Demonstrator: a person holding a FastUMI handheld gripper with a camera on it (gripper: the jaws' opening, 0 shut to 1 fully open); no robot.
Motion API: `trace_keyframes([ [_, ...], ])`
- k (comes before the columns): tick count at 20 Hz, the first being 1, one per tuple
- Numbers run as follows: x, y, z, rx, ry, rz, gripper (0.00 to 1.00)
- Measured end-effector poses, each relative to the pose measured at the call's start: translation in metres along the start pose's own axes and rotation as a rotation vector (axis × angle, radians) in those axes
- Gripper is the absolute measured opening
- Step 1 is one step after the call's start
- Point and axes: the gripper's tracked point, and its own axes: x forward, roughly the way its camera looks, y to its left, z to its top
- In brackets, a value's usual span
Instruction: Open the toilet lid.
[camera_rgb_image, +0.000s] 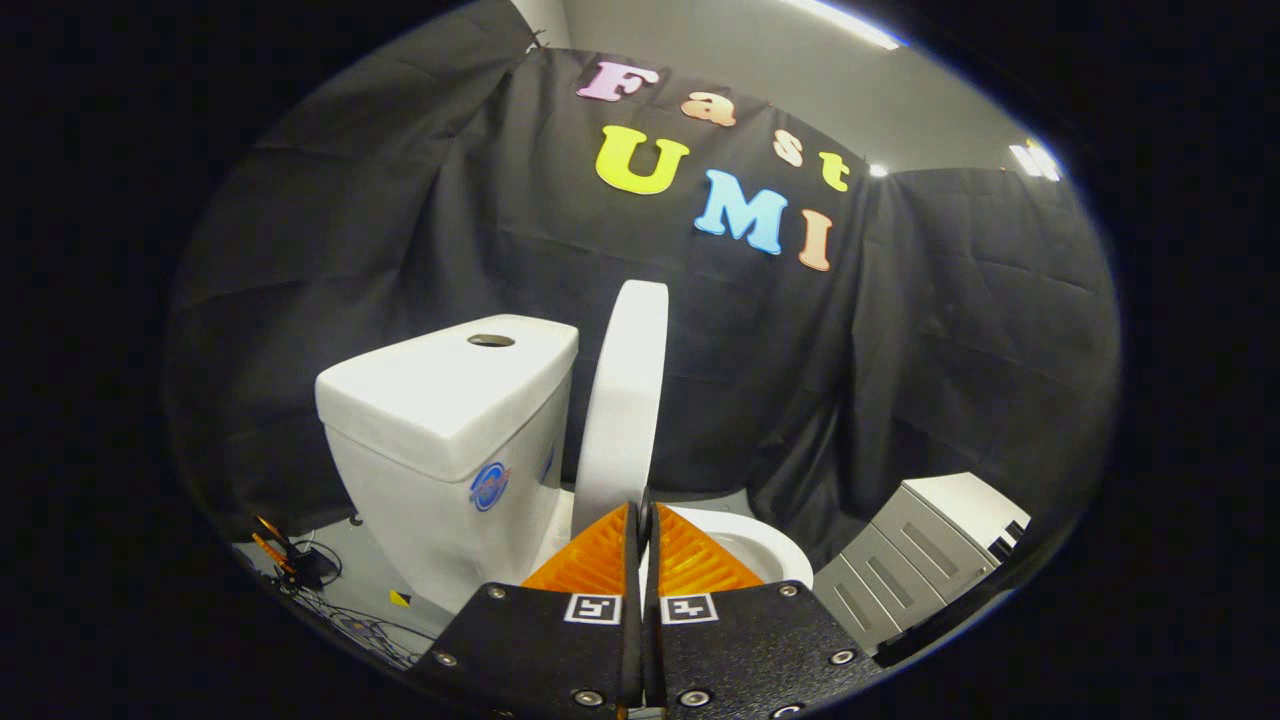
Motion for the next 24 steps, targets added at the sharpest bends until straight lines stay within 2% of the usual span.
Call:
trace_keyframes([
  [4, -0.001, 0.032, 0.005, -0.046, -0.038, 0.042, 0.0],
  [7, -0.002, 0.037, 0.003, -0.106, -0.047, 0.037, 0.0],
  [10, -0.002, 0.033, 0.001, -0.114, -0.046, 0.034, 0.0],
  [13, -0.001, 0.039, 0.004, -0.139, -0.043, 0.111, 0.03],
  [15, -0.006, 0.033, -0.001, -0.181, -0.025, 0.121, 0.17],
  [18, -0.025, 0.04, 0.002, -0.203, -0.051, 0.177, 0.62],
  [19, -0.034, 0.04, 0.008, -0.193, -0.075, 0.193, 0.74],
  [20, -0.039, 0.038, 0.014, -0.165, -0.096, 0.215, 0.92],
  [21, -0.046, 0.034, 0.021, -0.122, -0.112, 0.234, 0.95],
  [24, -0.068, 0.007, 0.062, 0.01, -0.209, 0.283, 0.95],
])
